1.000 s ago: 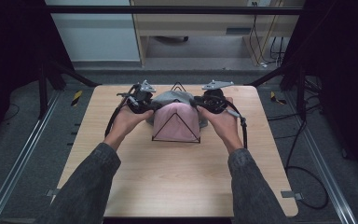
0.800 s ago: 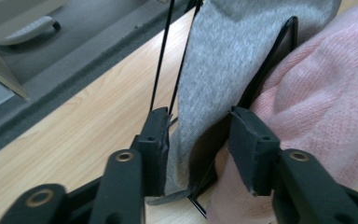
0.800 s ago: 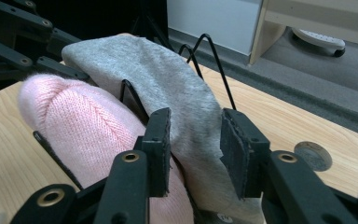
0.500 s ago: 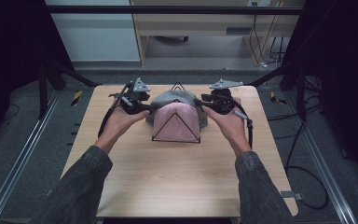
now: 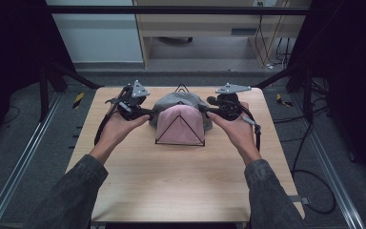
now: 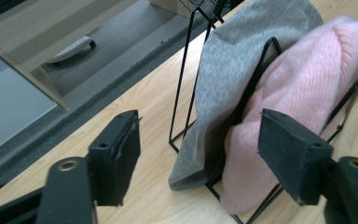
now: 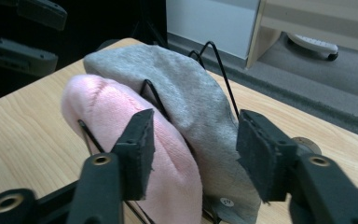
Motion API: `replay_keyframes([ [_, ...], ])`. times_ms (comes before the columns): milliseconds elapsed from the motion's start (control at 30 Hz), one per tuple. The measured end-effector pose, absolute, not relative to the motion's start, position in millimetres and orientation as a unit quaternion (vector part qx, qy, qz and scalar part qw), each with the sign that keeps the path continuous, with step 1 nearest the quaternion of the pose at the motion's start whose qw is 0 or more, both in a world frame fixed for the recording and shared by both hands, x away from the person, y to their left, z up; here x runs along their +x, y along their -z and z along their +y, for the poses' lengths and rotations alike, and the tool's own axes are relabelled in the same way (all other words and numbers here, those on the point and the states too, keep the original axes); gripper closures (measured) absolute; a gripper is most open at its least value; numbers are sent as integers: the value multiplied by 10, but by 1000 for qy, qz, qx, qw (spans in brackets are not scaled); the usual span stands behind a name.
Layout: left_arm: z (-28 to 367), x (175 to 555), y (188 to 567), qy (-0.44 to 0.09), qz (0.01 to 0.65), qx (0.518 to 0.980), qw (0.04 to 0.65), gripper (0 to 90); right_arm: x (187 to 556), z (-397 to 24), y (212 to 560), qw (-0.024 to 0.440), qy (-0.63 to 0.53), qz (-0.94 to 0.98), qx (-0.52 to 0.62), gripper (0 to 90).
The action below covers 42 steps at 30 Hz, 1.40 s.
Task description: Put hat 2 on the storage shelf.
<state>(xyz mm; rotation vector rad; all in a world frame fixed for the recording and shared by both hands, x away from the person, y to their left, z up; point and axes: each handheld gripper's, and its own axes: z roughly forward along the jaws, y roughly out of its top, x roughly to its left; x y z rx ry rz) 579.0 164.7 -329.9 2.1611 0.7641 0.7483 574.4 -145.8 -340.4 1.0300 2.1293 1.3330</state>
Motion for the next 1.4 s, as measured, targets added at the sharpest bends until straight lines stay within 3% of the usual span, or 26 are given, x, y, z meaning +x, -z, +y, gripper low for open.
replay_keyframes([
  [533, 1883, 5400, 3320, -263, 289, 842, 373, 103, 5496, -1540, 3288, 217, -468, 773, 369, 201],
  [933, 2045, 5049, 3553, -238, 269, 859, 365, 56, 5167, -1724, 3375, 230, -453, 779, 368, 136],
  [1400, 2295, 4933, 3926, -192, 285, 873, 347, 52, 4998, -1998, 3900, 210, -405, 792, 404, 94],
])
